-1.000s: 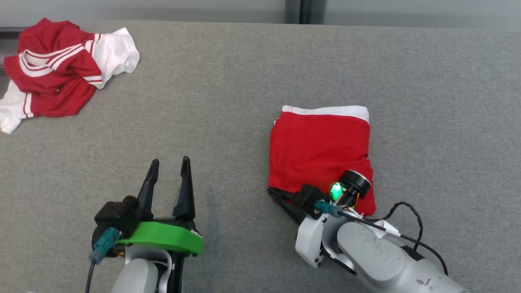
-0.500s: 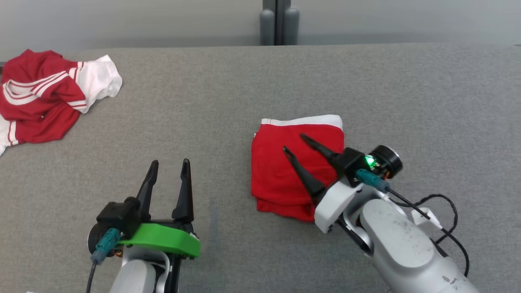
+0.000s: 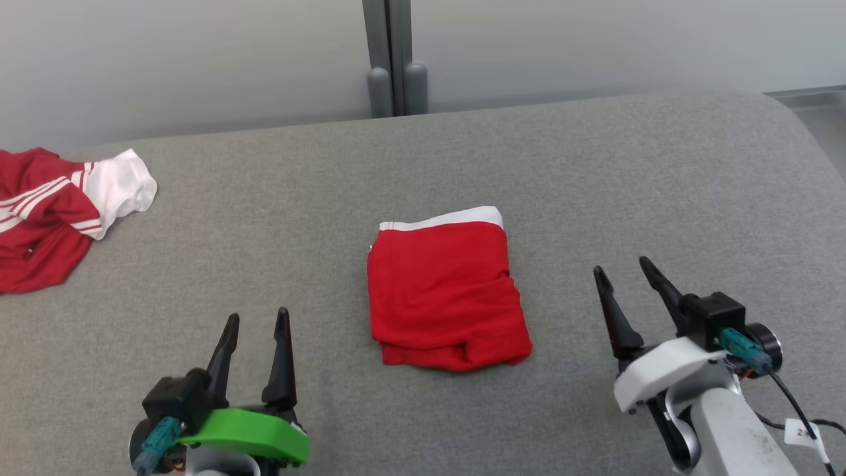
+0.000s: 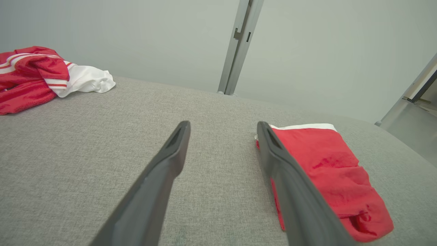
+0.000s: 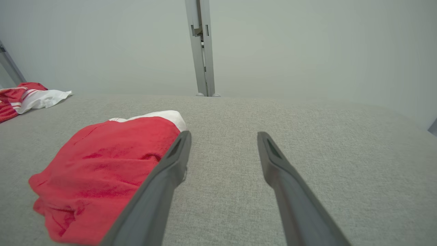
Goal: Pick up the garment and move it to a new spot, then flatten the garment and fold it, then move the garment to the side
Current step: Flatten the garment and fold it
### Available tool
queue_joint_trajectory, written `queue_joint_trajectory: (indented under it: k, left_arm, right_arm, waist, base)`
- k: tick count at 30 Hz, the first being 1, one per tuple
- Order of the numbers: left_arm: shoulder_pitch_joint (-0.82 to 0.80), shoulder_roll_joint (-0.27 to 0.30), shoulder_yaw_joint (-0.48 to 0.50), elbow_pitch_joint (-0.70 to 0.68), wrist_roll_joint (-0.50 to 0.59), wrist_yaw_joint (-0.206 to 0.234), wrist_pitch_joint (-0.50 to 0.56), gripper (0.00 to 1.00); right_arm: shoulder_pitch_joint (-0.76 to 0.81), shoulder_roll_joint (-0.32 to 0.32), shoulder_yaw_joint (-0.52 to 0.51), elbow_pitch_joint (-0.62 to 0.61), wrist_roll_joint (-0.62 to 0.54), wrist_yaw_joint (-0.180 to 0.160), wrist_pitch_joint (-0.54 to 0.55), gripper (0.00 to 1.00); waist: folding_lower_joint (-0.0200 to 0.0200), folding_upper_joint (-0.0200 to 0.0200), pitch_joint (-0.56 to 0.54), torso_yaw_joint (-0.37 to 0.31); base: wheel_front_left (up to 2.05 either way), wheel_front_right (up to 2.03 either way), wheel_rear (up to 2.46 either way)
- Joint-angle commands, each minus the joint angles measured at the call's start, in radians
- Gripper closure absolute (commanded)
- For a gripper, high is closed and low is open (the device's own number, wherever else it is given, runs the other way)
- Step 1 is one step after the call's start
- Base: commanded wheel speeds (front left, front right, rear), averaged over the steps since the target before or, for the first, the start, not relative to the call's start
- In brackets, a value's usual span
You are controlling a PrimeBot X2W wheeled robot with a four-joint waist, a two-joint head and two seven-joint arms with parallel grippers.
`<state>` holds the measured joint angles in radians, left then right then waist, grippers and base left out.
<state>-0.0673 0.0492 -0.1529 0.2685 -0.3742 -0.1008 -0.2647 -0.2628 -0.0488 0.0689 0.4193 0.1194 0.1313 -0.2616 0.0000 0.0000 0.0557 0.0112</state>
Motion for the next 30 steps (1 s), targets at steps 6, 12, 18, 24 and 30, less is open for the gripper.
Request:
queue_joint_trajectory:
  k: [6,12,18,24,30]
  left_arm:
    - [0.063,0.002,0.026,-0.018,0.007,0.01,0.001,0.0]
    - [0.096,0.002,0.036,-0.028,0.018,0.016,0.001,0.0]
    - [0.108,0.002,0.039,-0.031,0.015,0.02,0.001,0.0]
    - [0.102,0.002,0.034,-0.025,0.012,0.023,0.001,0.0]
    - [0.092,0.002,0.033,-0.026,0.012,0.024,0.001,0.0]
  right_arm:
    - [0.101,-0.003,-0.074,-0.062,0.045,-0.001,-0.005,0.0]
    - [0.151,-0.003,-0.091,-0.088,0.071,-0.001,-0.005,0.0]
    - [0.156,-0.003,-0.086,-0.079,0.059,-0.001,-0.005,0.0]
    - [0.14,-0.003,-0.083,-0.071,0.047,-0.001,-0.005,0.0]
    - [0.13,-0.003,-0.078,-0.067,0.046,-0.001,-0.005,0.0]
  waist:
    - [0.0,0.0,-0.037,-0.022]
    - [0.0,0.0,-0.05,-0.028]
    - [0.0,0.0,-0.049,-0.027]
    - [0.0,0.0,-0.042,-0.02]
    - [0.0,0.0,-0.036,-0.014]
  base:
    - [0.0,0.0,0.0]
    - [0.0,0.0,0.0]
    - [0.0,0.0,0.0]
    - [0.0,0.0,0.0]
    - [0.0,0.0,0.0]
